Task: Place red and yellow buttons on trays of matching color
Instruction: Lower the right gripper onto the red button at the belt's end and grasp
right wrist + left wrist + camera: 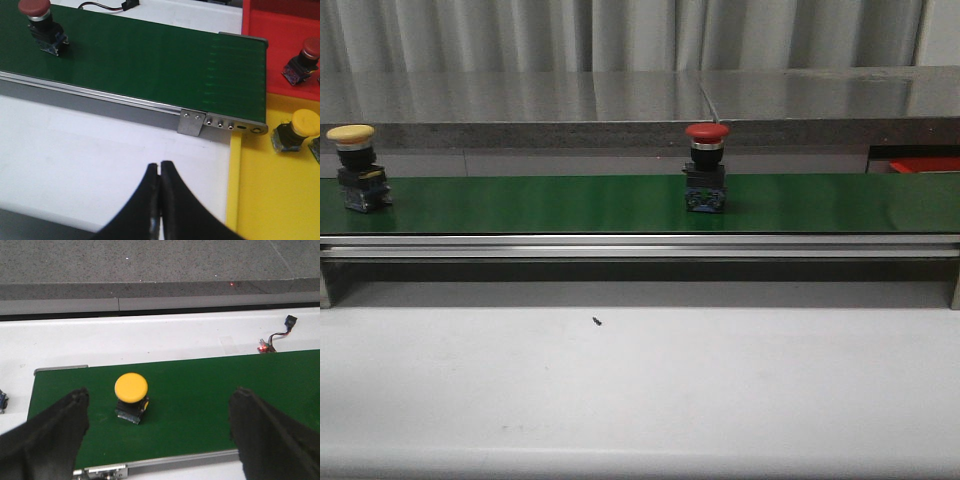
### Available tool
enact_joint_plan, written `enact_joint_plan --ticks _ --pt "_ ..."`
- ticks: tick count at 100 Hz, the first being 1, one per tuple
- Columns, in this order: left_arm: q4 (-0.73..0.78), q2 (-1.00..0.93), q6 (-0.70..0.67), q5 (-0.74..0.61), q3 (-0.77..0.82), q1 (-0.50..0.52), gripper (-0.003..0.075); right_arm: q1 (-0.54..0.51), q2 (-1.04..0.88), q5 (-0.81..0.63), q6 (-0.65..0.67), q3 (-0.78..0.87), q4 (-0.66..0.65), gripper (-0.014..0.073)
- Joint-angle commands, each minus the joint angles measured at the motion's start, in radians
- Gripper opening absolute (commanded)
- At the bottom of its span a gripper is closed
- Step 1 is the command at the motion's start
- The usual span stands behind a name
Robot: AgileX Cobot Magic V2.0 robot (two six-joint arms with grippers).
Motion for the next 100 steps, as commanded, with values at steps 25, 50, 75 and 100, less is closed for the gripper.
enact_joint_plan --ticks 25,50,75,100 --pt "-0.063 -0.326 0.001 -0.182 0.307 -0.008 0.0132 0.002 0.001 -0.081 -0.007 -0.028 0.011 -0.0106" --pt "-0.067 -0.41 0.001 -0.253 0.39 -0.008 -0.0019 0.002 0.001 -0.059 -0.007 -0.028 0.02 0.0368" --pt "-0.067 -0.395 0.001 -0.249 0.391 -0.008 -0.0019 0.002 0.023 -0.065 -0.007 -0.054 0.023 0.0589" --pt "-0.067 -0.374 0.001 -0.249 0.391 -0.008 -0.0019 0.003 0.259 -0.001 -0.007 -0.21 0.024 0.0587"
